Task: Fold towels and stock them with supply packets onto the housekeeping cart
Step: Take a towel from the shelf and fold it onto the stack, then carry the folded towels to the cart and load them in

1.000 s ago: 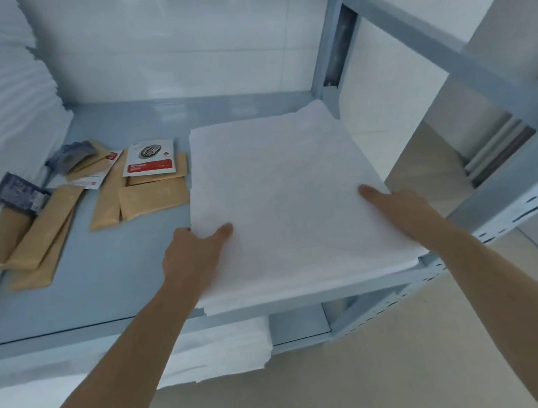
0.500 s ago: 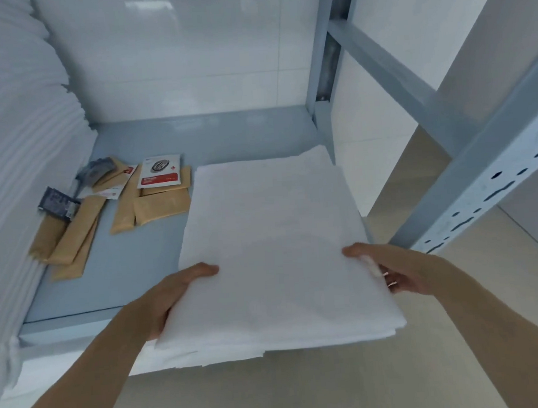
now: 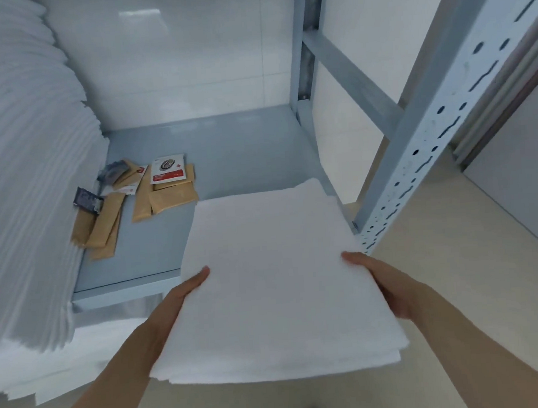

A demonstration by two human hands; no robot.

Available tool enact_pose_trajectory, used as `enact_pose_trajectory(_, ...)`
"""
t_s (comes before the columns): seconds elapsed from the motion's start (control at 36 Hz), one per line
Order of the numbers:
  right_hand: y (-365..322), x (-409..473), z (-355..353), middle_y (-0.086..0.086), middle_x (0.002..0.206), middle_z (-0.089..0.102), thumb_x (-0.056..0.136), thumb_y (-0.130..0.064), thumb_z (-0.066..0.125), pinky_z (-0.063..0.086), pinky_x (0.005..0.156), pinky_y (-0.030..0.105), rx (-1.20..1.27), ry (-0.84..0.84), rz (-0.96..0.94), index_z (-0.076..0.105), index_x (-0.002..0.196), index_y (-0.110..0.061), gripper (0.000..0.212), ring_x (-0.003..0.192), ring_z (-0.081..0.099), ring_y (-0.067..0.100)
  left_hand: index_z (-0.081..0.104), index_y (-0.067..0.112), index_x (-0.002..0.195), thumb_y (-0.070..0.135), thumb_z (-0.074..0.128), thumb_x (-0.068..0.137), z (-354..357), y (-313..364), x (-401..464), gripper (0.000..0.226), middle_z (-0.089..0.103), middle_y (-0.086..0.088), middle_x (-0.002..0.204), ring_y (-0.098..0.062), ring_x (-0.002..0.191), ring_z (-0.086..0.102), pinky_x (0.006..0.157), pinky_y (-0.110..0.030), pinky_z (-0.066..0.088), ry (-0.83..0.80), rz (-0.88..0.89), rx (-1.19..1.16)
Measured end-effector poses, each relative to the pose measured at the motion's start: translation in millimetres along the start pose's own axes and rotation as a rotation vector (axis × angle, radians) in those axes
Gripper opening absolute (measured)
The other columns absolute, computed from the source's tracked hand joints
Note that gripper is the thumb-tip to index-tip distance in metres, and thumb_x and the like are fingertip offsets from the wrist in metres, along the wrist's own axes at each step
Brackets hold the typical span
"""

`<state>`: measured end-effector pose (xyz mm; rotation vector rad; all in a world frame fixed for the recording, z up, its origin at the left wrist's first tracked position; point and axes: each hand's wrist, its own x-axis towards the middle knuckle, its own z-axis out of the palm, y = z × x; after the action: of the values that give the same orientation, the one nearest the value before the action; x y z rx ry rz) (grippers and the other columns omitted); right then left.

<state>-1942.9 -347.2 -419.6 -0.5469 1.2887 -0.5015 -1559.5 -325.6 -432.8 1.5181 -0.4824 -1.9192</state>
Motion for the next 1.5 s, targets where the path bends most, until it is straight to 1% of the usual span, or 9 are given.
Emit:
enact_pose_trajectory(0.11,25,-30,25,0.014,0.107,0.075,0.079,-0.042,0.075,0.058,0.076,0.039,0.016,0.130,-0.015,0.067,0.120,-0.010,0.053,0.094,0.073,0.034,0.080,0.012,0.104,0.039,0.094,0.055,0,-10,-27,0.057,0.073,-0.018,0.114,-0.034,0.094,0.074,0.068,-0.037,0.060,0.024,0.017,0.104)
enact_pose_trajectory(0.39,71,-128,41,0.013,0.102,0.076,0.081,-0.036,0.074,0.058,0.063,0.032,0.051,0.184,-0.041,0.069,0.114,-0.009,0.042,0.087,0.075,0.030,0.068,0.000,0.119,0.016,0.077,0.079,20,-35,-124,0.044,0.070,-0.021,0.117,-0.036,0.101,0.067,0.104,-0.052,0.047,0.114,0.052,0.162)
enact_pose_trajectory(0.5,89,-167,32,0.014,0.106,0.075,0.077,-0.036,0.077,0.058,0.080,0.040,0.053,0.205,-0.076,0.069,0.118,-0.008,0.050,0.095,0.073,0.033,0.070,0.000,0.115,0.013,0.076,0.080,37,-52,-160,0.037,0.071,-0.021,0.116,-0.037,0.105,0.067,0.106,-0.051,0.046,0.118,0.092,0.167)
enact_pose_trajectory(0.64,108,-224,6,0.015,0.109,0.074,0.071,-0.037,0.081,0.052,0.097,0.050,0.084,0.207,-0.152,0.068,0.119,-0.007,0.058,0.099,0.071,0.035,0.073,0.003,0.104,0.015,0.078,0.079,75,-75,-206,0.028,0.075,-0.014,0.106,-0.027,0.086,0.073,0.085,-0.039,0.056,0.135,0.212,0.187)
enact_pose_trajectory(0.78,131,-299,-37,0.014,0.106,0.075,0.073,-0.037,0.079,0.056,0.085,0.043,0.094,0.198,-0.264,0.070,0.114,-0.008,0.051,0.095,0.073,0.035,0.072,0.003,0.113,0.016,0.080,0.077,128,-112,-258,0.039,0.075,-0.013,0.109,-0.034,0.102,0.070,0.096,-0.046,0.053,0.158,0.297,0.183)
enact_pose_trajectory(0.94,154,-397,-97,0.010,0.107,0.076,0.072,-0.045,0.080,0.054,0.089,0.044,0.055,0.251,-0.353,0.072,0.113,-0.014,0.052,0.096,0.073,0.032,0.074,0.009,0.096,0.019,0.081,0.077,208,-149,-310,0.023,0.078,-0.001,0.083,-0.018,0.070,0.075,0.057,-0.023,0.055,0.133,0.360,0.226)
enact_pose_trajectory(1.08,168,-445,-133,0.012,0.109,0.075,0.072,-0.042,0.080,0.055,0.090,0.045,0.104,0.289,-0.399,0.072,0.114,-0.012,0.052,0.097,0.073,0.034,0.074,0.011,0.089,0.017,0.079,0.078,259,-165,-330,0.014,0.077,0.002,0.076,-0.014,0.063,0.073,0.054,-0.024,0.051,0.108,0.409,0.275)
enact_pose_trajectory(1.22,176,-471,-163,0.013,0.110,0.074,0.072,-0.041,0.080,0.055,0.089,0.045,0.166,0.293,-0.416,0.073,0.113,-0.012,0.051,0.099,0.072,0.035,0.076,0.007,0.094,0.018,0.081,0.075,297,-168,-336,0.023,0.078,-0.006,0.087,-0.028,0.081,0.074,0.072,-0.034,0.053,0.065,0.405,0.275)
enact_pose_trajectory(1.5,143,-467,-226,0.013,0.114,0.073,0.071,-0.042,0.080,0.052,0.097,0.048,0.246,0.310,-0.419,0.075,0.112,-0.016,0.049,0.103,0.071,0.036,0.073,0.011,0.091,0.019,0.076,0.081,375,-135,-294,0.013,0.078,0.002,0.079,-0.014,0.064,0.074,0.056,-0.026,0.051,-0.058,0.480,0.294)
